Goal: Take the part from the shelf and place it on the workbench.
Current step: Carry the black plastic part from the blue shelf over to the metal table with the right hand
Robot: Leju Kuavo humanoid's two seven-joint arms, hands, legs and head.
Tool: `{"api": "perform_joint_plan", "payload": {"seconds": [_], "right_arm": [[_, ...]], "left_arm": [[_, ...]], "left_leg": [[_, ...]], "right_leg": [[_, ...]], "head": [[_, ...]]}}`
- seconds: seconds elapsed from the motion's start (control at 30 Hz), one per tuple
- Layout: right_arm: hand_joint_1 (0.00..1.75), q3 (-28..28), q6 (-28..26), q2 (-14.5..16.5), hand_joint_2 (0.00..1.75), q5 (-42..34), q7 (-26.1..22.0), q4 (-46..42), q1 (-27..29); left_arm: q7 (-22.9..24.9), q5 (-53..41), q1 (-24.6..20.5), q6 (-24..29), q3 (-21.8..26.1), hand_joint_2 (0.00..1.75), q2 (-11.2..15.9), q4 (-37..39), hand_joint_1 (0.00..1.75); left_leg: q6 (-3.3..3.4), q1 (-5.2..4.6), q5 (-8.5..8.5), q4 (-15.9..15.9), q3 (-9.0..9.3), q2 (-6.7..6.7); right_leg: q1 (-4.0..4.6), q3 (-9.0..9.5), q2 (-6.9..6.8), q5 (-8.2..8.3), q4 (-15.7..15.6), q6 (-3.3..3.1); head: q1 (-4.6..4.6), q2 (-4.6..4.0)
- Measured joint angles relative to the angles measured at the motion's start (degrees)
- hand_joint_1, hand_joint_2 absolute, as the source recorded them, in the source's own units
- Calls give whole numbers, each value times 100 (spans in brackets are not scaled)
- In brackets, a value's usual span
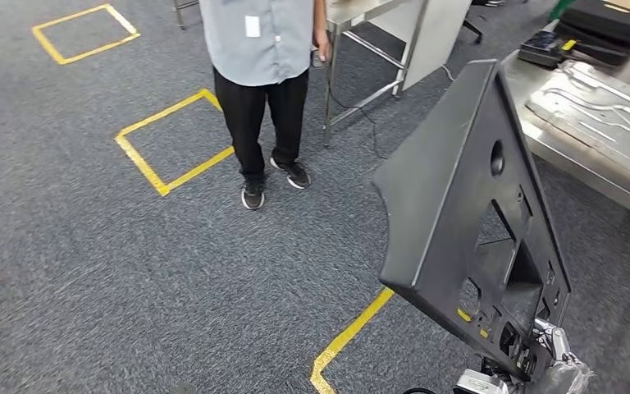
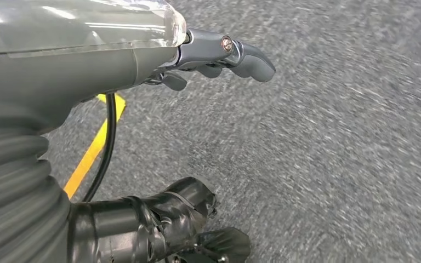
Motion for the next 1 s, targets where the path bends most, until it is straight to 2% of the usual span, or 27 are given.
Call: {"api": "perform_joint_plan", "payload": {"seconds": [0.03,0.07,0.13,0.17,0.2,0.27,0.3,0.33,0.4,0.43,0.47,0.5,0.53,0.57,0.63,0.67,0.7,0.77,0.8,0.83,0.9,0.93,0.97,1.0], "right_arm": [[175,-1,0,-1,175,1,1,0,2],[175,-1,0,-1,175,2,1,0,1],[175,-1,0,0,175,4,1,-1,-5],[175,-1,0,0,175,4,0,-2,-7],[175,-1,0,1,175,4,0,-2,-6],[175,-1,0,1,175,7,1,-2,6],[175,-3,0,1,175,11,2,-2,12],[175,-4,0,2,175,14,3,-2,10],[175,-8,1,3,175,19,6,-1,2],[175,-9,1,3,175,19,8,0,-1],[175,-9,1,3,175,20,9,1,1],[175,-9,1,3,175,20,10,1,4],[175,-9,2,3,175,21,11,2,7],[175,-9,2,3,175,21,11,2,8],[175,-9,2,3,175,21,13,2,5],[175,-9,2,2,175,21,14,2,5],[175,-9,2,2,175,21,15,2,6],[175,-9,2,1,175,21,17,2,13],[175,-9,1,1,175,21,18,1,20],[175,-9,1,1,175,21,19,1,19],[175,-9,0,-1,175,21,19,1,7],[175,-9,0,-2,175,21,20,3,1],[175,-9,0,-2,175,21,22,7,1],[175,-9,1,-3,175,21,26,10,5]], "left_arm": [[-4,4,-5,-1,0,175,-1,0,0],[-9,6,-9,-2,0,175,-2,0,0],[-15,7,-14,-2,0,175,-2,0,0],[-17,8,-16,-2,0,175,-3,0,0],[-19,9,-19,-4,0,175,-3,0,0],[-22,9,-30,-11,1,175,-9,0,0],[-25,8,-35,-15,2,175,-11,0,0],[-27,6,-37,-20,2,175,-13,0,0],[-30,2,-25,-28,2,175,-12,0,0],[-30,1,-16,-33,2,175,-12,0,0],[-29,0,-4,-35,2,175,-12,0,0],[-28,0,5,-36,2,175,-12,0,0],[-28,0,9,-37,2,175,-12,0,0],[-27,0,10,-37,2,175,-11,0,0],[-24,0,2,-38,3,175,-7,0,0],[-22,-1,-3,-39,3,175,-5,0,0],[-21,-2,-11,-40,4,175,-3,0,0],[-20,-4,-21,-43,4,175,-9,0,0],[-20,-5,-23,-44,5,175,-12,0,0],[-20,-5,-22,-45,5,175,-15,0,0],[-20,-9,-14,-50,7,175,-16,0,0],[-20,-11,-4,-54,7,175,-16,0,0],[-19,-12,3,-58,7,175,-15,0,0],[-17,-13,5,-61,7,175,-14,0,0]], "left_leg": [[-10,0,-16,2,18,66],[-23,-1,-36,4,44,127],[-71,-26,-78,9,93,230],[-99,-38,-94,10,111,278],[-128,-47,-102,3,127,328],[-188,-44,-131,-2,170,403],[-214,-39,-192,56,165,348],[-235,-32,-320,237,100,231],[-259,-14,-690,923,-209,-61],[-268,-10,-845,1309,-396,-144],[-275,-7,-899,1556,-526,-180],[-277,-4,-838,1604,-573,-199],[-273,0,-660,1412,-509,-218],[-263,10,-415,1028,-357,-287],[-234,29,-111,325,-75,-537],[-218,34,-64,141,-6,-632],[-199,28,-85,104,7,-662],[-134,27,-57,74,18,-547],[-96,33,-39,52,29,-484],[-61,44,-21,29,34,-412],[-23,40,-14,9,38,-266],[-14,31,-21,11,37,-187],[-9,22,-31,14,38,-107],[-8,15,-43,15,45,-31]], "right_leg": [[-7,147,-45,184,-279,1],[-5,370,-144,385,-695,-11],[43,729,-371,608,-1374,-65],[69,791,-430,622,-1511,-96],[92,786,-414,606,-1531,-125],[75,793,-284,633,-1579,-187],[53,812,-223,651,-1615,-218],[30,832,-162,672,-1651,-253],[9,842,-38,690,-1675,-293],[10,838,34,692,-1671,-303],[10,839,114,691,-1665,-304],[10,841,199,690,-1657,-302],[9,846,282,686,-1645,-296],[6,850,364,676,-1625,-283],[13,826,502,651,-1567,-236],[15,802,558,643,-1543,-204],[16,777,610,646,-1532,-172],[0,741,705,663,-1534,-105],[2,718,657,640,-1502,-79],[8,650,538,556,-1373,-54],[21,354,194,220,-761,-11],[16,159,87,44,-366,8],[10,5,34,-54,-56,19],[5,-55,6,-44,65,21]], "head": [[-1,1],[0,1],[-1,2],[-1,2],[-2,2],[-3,1],[-4,1],[-7,0],[-13,0],[-15,1],[-15,1],[-15,0],[-15,0],[-15,0],[-15,1],[-14,1],[-13,1],[-13,1],[-11,1],[-7,1],[2,1],[3,1],[3,1],[3,1]]}}
